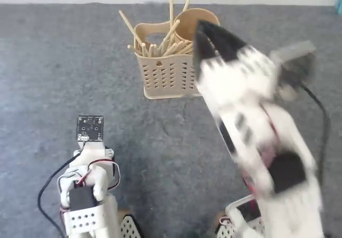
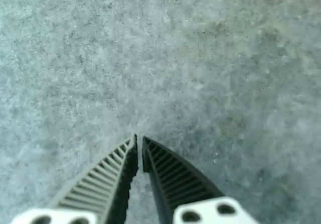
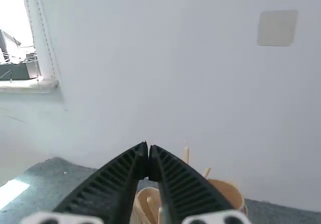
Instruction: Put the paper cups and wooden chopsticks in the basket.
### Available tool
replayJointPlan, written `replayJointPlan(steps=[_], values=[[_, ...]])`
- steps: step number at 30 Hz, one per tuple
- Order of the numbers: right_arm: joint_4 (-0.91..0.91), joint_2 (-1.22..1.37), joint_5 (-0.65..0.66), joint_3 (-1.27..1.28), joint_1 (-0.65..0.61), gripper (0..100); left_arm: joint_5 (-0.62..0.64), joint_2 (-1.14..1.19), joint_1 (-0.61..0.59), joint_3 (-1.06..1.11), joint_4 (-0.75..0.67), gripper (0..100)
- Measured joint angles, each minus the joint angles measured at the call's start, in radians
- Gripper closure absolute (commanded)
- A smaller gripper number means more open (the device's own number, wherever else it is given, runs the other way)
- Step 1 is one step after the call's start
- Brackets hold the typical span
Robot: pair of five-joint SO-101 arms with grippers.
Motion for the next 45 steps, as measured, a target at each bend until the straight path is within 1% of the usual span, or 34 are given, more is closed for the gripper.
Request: replayJointPlan(steps=[3,6,8,12,15,17,21,27,31,36,38,40,45], values=[[0.184,-0.183,0.0,0.0,0.012,99.1,0.0,0.0,0.0,0.0,0.0,99],[0.348,-0.331,0.0,-0.003,0.086,99.1,0.0,0.0,0.0,0.0,0.0,99],[0.431,-0.397,0.002,-0.002,0.167,99.2,0.0,0.0,0.0,0.0,0.0,99],[0.608,-0.456,0.009,-0.003,0.348,99.2,0.0,0.0,0.0,0.0,0.0,99],[0.756,-0.456,0.02,0.015,0.43,99.2,0.0,0.0,0.0,0.0,0.0,99],[0.81,-0.465,0.054,0.077,0.465,99.2,0.0,0.0,0.0,0.0,0.0,99],[0.813,-0.468,0.104,0.302,0.539,99.2,0.0,0.0,0.0,0.0,0.0,99],[0.667,-0.463,0.204,0.658,0.64,99.2,0.0,0.0,0.0,0.0,0.0,99],[0.589,-0.488,0.255,0.881,0.647,99.2,0.0,0.0,-0.002,0.0,0.0,99],[0.575,-0.689,0.287,1.111,0.647,99.2,0.0,0.0,-0.002,0.0,0.0,99],[0.62,-0.789,0.292,1.175,0.647,99.2,0.0,0.0,-0.002,0.0,0.0,99],[0.66,-0.841,0.292,1.186,0.647,99.2,0.0,0.0,-0.002,0.0,0.0,99],[0.669,-0.825,0.292,1.209,0.652,99.2,0.0,0.0,-0.002,0.0,0.0,99]])
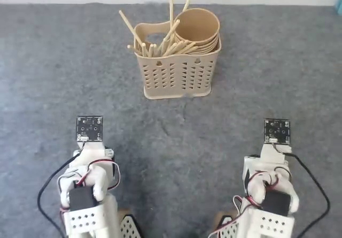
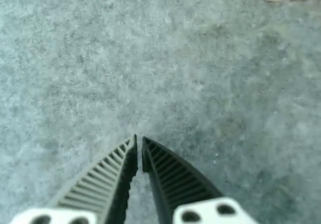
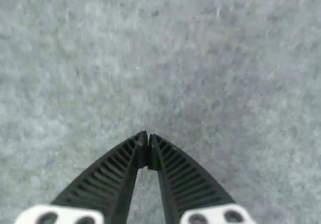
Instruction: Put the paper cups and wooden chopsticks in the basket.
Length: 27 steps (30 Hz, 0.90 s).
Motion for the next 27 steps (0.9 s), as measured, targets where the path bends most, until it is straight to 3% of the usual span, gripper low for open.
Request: replayJointPlan(steps=[11,20,27], values=[[-0.003,0.003,-0.002,0.084,-0.097,99.2,0.0,0.0,0.0,0.0,0.0,99],[-0.003,0.002,-0.206,0.084,-0.15,99.2,0.0,0.0,0.0,0.0,0.0,99],[-0.003,0.002,-0.232,0.084,-0.155,99.2,0.0,0.0,0.0,0.0,0.0,99]])
